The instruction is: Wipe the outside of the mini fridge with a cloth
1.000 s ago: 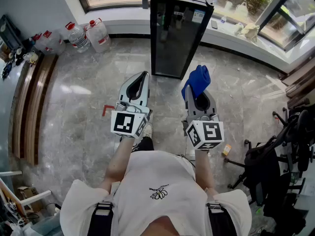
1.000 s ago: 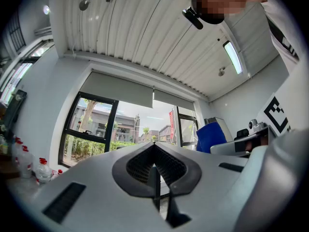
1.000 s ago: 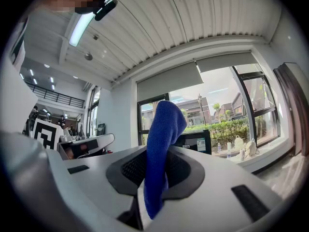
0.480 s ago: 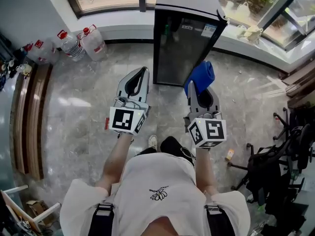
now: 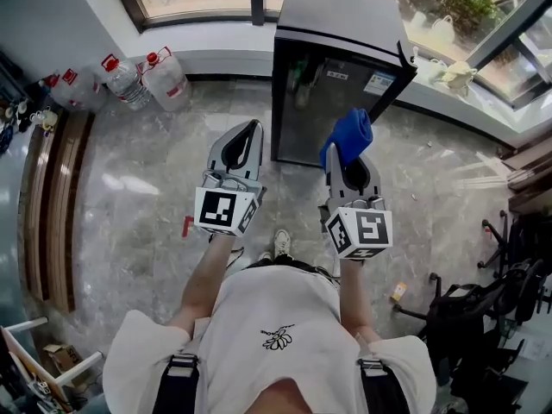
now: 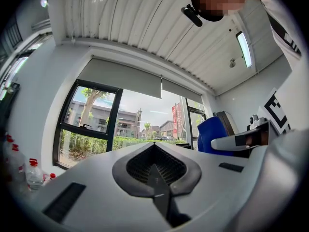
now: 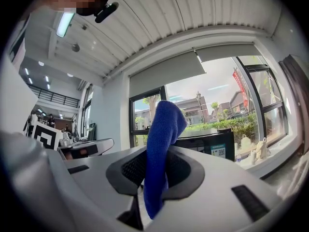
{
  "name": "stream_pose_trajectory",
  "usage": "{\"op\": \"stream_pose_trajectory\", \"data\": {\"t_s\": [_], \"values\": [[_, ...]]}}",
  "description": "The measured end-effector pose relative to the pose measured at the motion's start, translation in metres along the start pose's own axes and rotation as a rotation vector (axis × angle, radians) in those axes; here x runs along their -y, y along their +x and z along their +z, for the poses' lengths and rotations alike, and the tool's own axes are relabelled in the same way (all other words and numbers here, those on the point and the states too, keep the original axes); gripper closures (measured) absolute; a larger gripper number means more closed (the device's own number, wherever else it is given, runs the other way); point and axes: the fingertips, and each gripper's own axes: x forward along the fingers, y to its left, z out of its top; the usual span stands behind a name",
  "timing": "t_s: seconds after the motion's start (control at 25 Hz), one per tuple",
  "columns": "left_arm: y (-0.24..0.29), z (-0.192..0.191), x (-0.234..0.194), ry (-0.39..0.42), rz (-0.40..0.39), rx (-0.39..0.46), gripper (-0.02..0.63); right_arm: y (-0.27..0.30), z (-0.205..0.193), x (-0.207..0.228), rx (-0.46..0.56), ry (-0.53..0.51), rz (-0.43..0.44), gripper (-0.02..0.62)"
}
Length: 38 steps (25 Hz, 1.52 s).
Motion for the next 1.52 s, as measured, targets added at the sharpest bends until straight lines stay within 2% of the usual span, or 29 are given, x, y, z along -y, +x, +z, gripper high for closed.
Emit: {"op": "stream_pose_trajectory", "data": {"t_s": [0.2,0.4,0.56,0.84,1.0,1.28,1.52], "values": [[0.037,-0.009,-0.012,-0.001,-0.006,-0.014,0.603,0.043,-0.001,0.013,-0.003,-0.004,0.024,0.514],[0.056,-0.02,-0.035,-0.028,-0.001,-0.012,0.603,0.079,-0.006,0.004,-0.011,-0.024,0.04,0.514],[0.071,-0.029,-0.056,-0.011,0.002,-0.019,0.603,0.113,-0.006,-0.008,0.015,-0.053,0.066,0.514],[0.086,-0.056,-0.086,0.004,0.017,-0.05,0.603,0.212,-0.035,-0.025,-0.018,-0.075,0.136,0.514],[0.093,-0.078,-0.106,-0.005,0.043,-0.064,0.603,0.259,-0.044,-0.036,-0.026,-0.085,0.148,0.514],[0.088,-0.102,-0.129,-0.07,0.12,-0.086,0.603,0.289,-0.057,-0.032,-0.058,-0.126,0.143,0.514],[0.089,-0.106,-0.111,-0.048,0.104,-0.105,0.603,0.29,-0.058,-0.013,-0.066,-0.114,0.106,0.514]]}}
